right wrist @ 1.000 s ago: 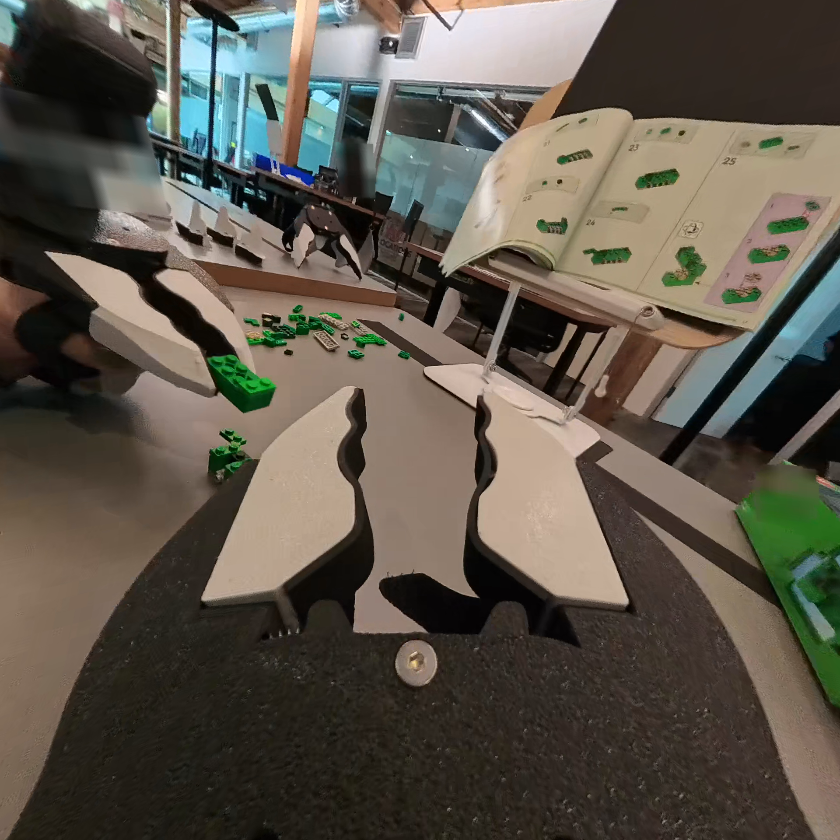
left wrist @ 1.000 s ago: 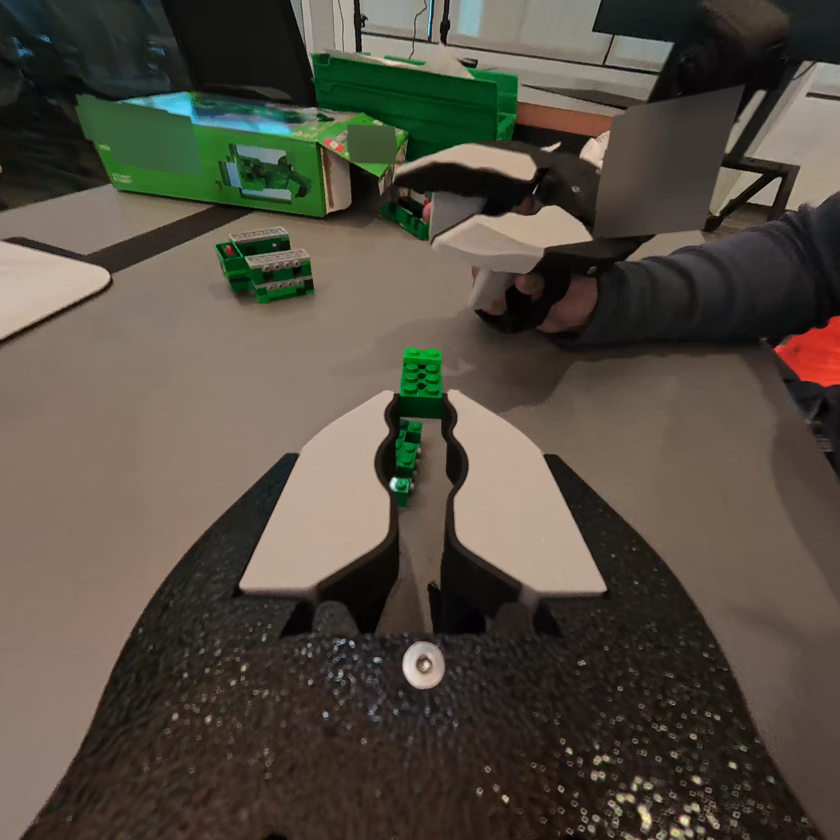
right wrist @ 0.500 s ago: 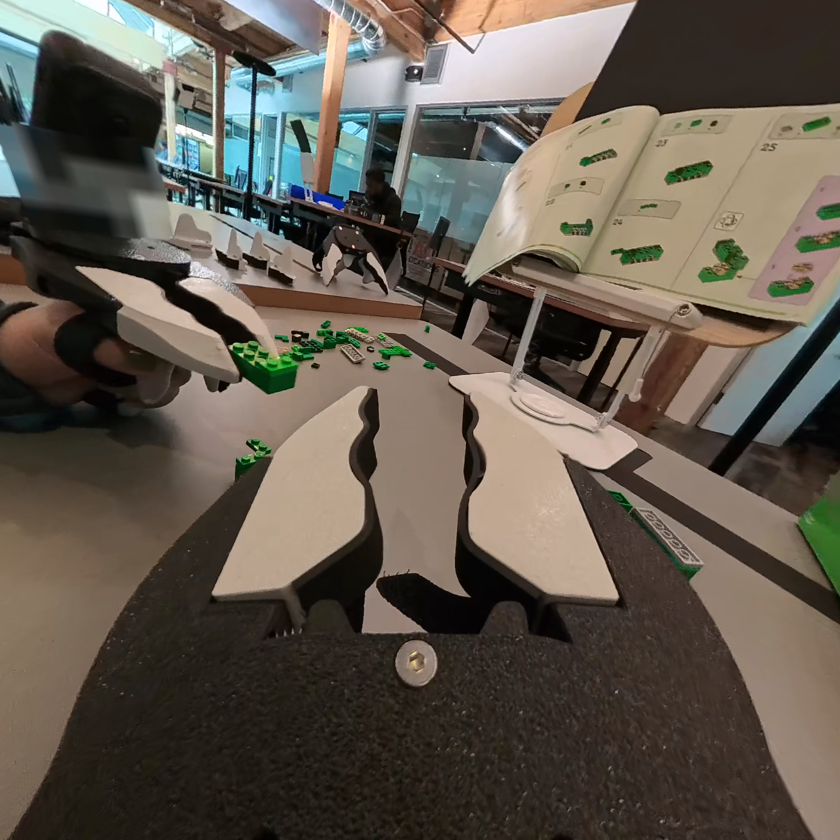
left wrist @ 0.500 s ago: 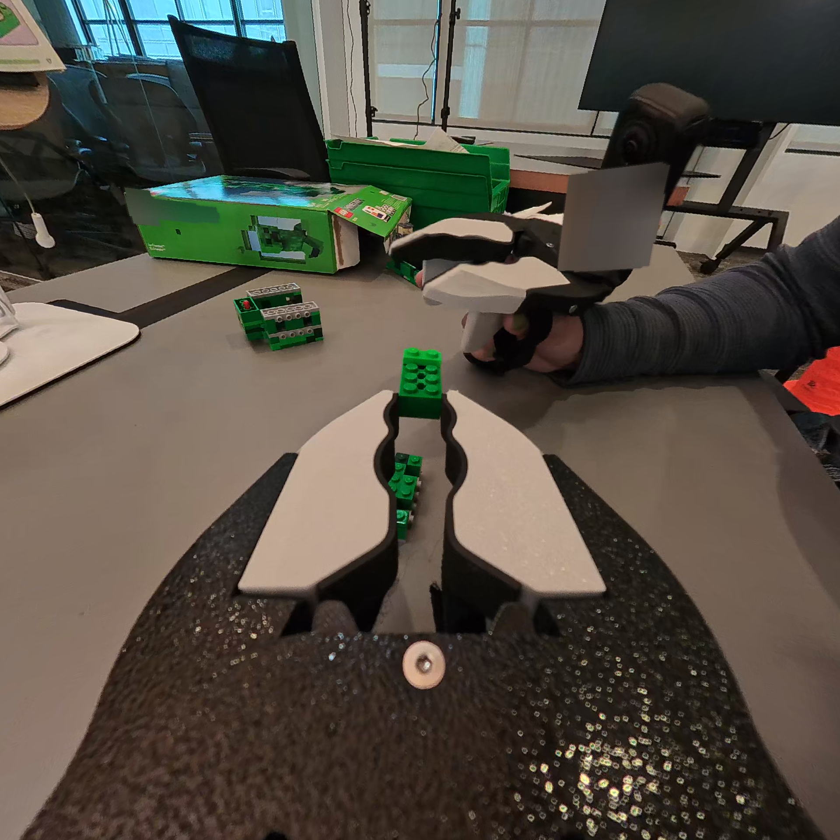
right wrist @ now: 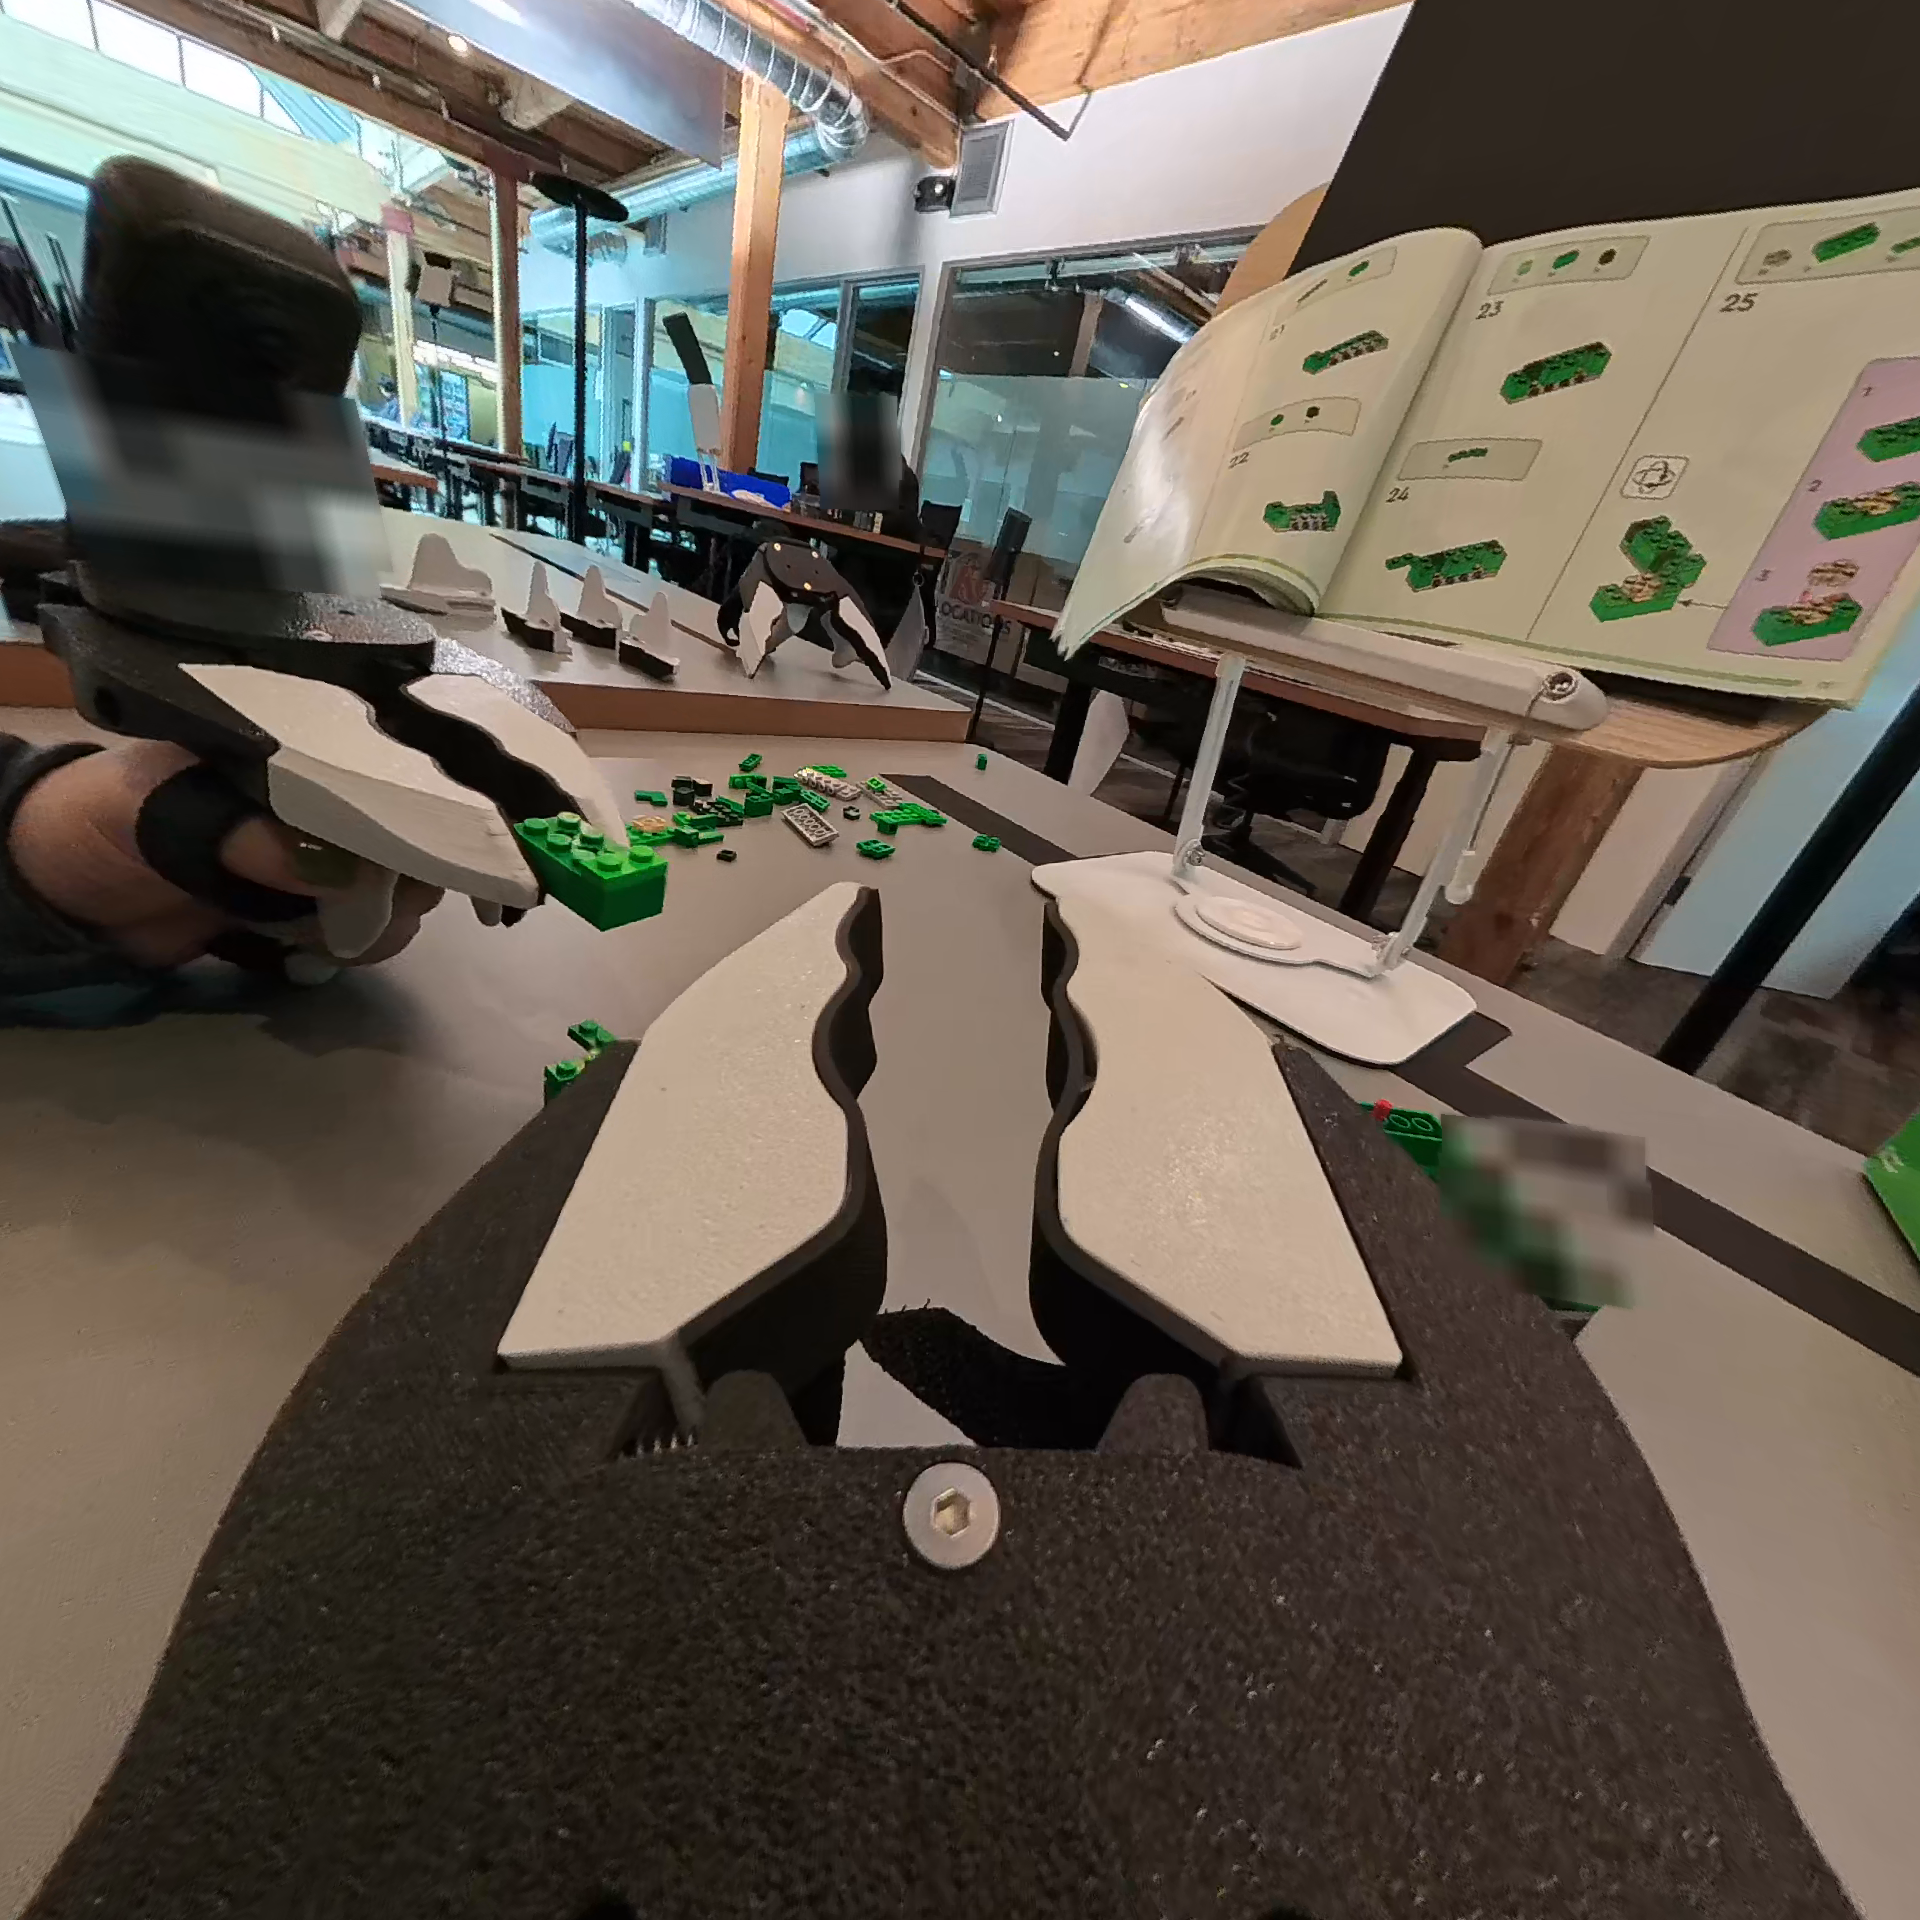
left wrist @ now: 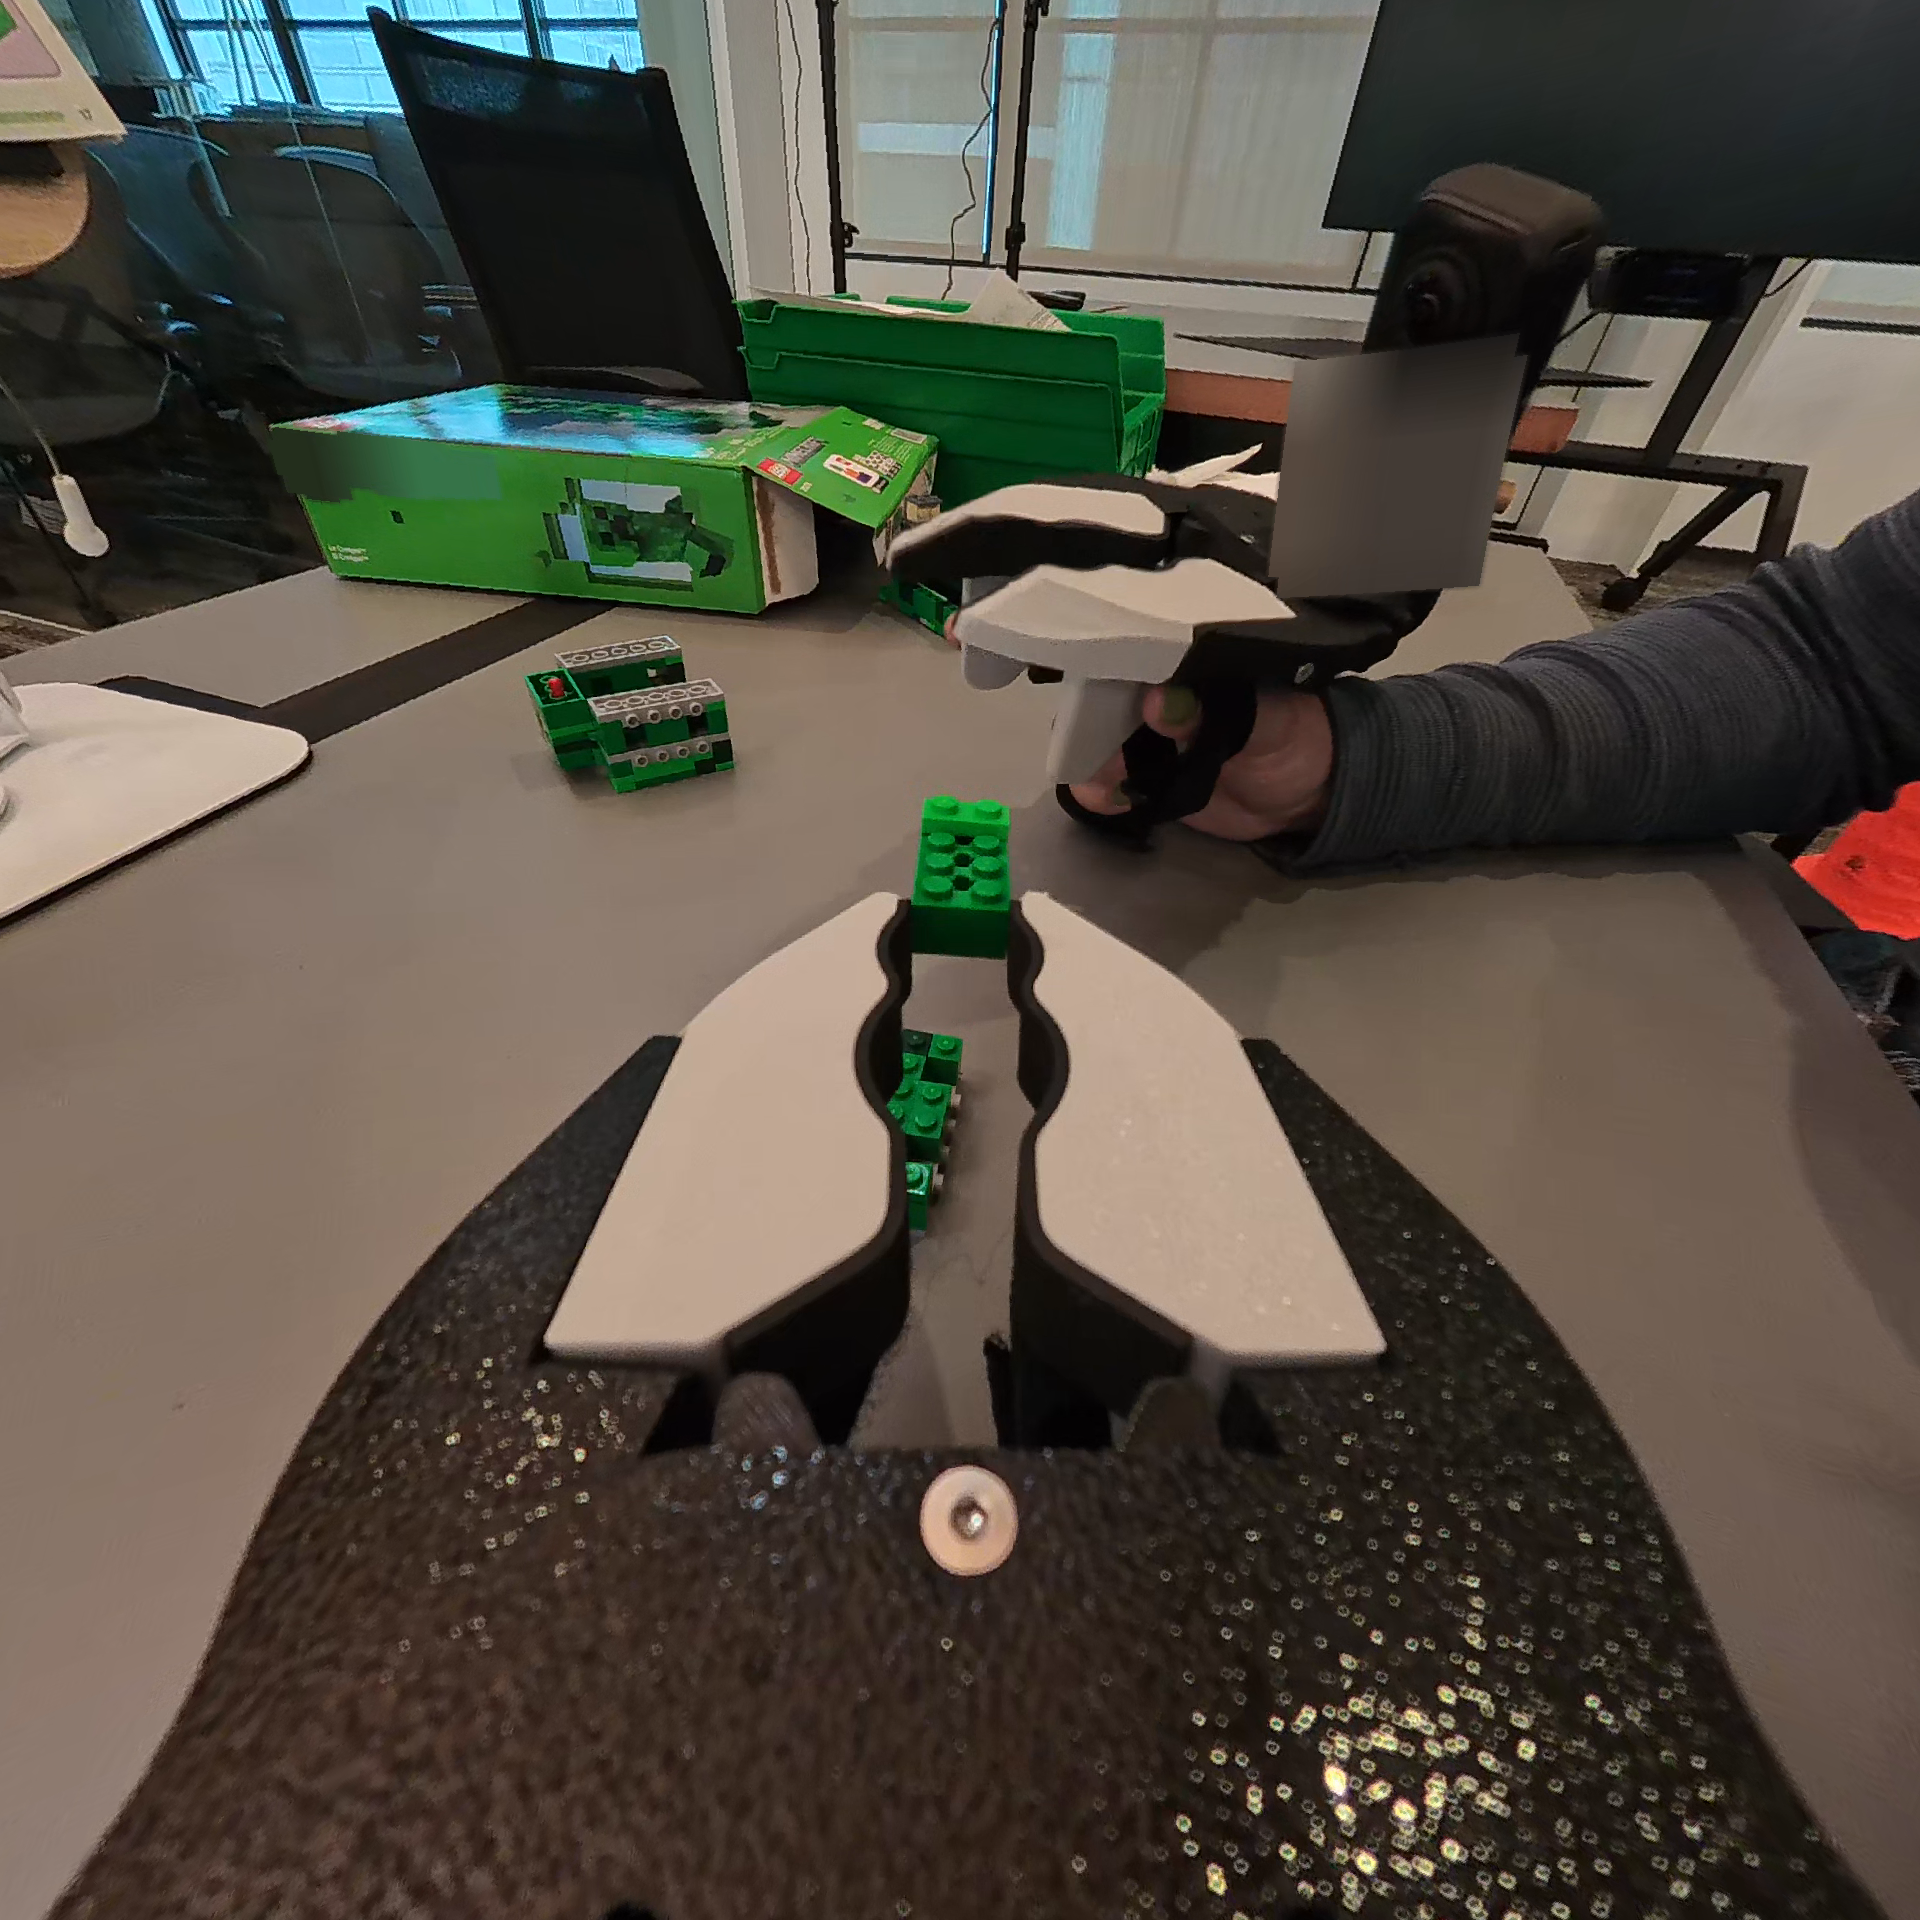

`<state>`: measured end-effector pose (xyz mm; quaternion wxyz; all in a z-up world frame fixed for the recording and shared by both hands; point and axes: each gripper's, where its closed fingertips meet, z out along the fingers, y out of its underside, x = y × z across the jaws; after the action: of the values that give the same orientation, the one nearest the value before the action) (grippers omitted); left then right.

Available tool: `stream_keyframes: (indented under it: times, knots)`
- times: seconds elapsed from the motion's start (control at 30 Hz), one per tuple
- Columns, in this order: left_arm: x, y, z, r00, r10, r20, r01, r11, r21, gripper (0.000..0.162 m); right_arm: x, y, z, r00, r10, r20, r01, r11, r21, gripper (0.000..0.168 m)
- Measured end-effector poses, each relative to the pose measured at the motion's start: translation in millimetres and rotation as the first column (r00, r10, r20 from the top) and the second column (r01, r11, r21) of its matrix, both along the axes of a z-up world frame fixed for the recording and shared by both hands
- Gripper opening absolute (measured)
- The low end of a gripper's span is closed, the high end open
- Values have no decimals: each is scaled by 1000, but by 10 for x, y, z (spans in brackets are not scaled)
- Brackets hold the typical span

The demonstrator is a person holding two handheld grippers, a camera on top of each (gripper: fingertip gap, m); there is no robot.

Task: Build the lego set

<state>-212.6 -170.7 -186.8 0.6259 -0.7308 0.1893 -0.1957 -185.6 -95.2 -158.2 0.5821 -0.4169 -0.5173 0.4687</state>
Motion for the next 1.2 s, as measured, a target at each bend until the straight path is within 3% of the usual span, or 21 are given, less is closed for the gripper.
stream_keyframes:
  times: [0.93,1.2]
  knots:
    - [10,-18,17,1000,-16,6,16,1000,10,16,-9,-43,-15,1000,23,10,-23,1000,17,26]
    - [-249,-46,30,995,95,-42,-94,995,14,17,-6,-44,-8,1000,31,3,-31,999,19,21]
